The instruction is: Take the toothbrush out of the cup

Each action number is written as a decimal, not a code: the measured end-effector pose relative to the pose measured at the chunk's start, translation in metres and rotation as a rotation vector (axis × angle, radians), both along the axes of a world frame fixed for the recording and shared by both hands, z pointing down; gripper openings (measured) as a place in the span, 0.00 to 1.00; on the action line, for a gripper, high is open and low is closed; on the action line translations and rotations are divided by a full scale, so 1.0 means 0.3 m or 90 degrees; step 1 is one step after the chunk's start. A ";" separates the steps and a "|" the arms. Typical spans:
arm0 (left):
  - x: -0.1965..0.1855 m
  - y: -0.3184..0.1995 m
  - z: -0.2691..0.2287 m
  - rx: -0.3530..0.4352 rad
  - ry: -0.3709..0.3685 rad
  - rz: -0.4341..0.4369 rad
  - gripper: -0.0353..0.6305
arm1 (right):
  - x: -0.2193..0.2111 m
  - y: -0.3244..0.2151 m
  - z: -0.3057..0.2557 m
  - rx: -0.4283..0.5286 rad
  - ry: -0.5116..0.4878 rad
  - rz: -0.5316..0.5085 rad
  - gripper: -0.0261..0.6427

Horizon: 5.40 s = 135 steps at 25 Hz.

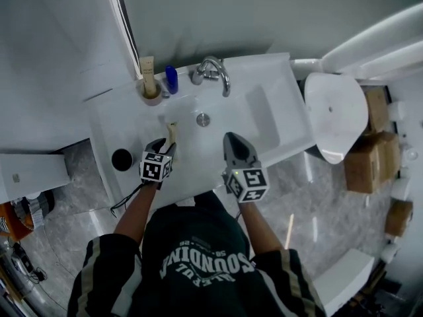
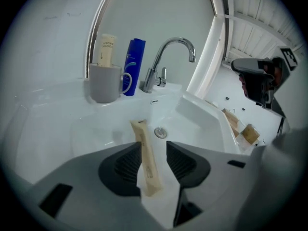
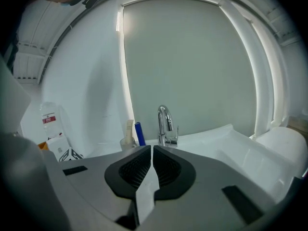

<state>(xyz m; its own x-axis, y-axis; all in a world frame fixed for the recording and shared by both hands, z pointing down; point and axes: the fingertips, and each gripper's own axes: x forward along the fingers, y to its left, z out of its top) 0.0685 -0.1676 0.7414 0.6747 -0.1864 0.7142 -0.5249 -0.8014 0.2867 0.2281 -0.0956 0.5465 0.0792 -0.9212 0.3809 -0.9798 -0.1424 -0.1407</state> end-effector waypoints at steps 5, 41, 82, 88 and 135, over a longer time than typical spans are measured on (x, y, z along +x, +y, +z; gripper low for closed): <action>-0.015 -0.051 -0.042 0.018 0.004 -0.076 0.27 | 0.007 -0.106 -0.007 0.004 -0.008 -0.073 0.04; -0.004 -0.256 -0.731 0.293 0.113 -0.254 0.05 | -0.152 -0.356 -0.172 0.109 -0.044 -0.357 0.04; 0.104 -0.763 -0.369 0.180 -0.042 -0.277 0.32 | -0.007 -0.288 0.004 0.019 -0.044 -0.304 0.04; 0.091 -0.759 -0.433 0.220 -0.024 -0.298 0.16 | -0.009 -0.282 0.001 0.016 -0.045 -0.308 0.04; -0.014 -0.696 -0.753 0.281 0.099 -0.345 0.15 | -0.128 -0.283 -0.031 0.031 -0.047 -0.363 0.04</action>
<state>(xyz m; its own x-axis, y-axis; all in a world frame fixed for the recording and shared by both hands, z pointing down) 0.0643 -0.3765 0.5155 0.4926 -0.7740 0.3979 -0.8617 -0.4976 0.0988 0.1898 -0.1806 0.5372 -0.4603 -0.8272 0.3223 -0.8871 0.4141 -0.2041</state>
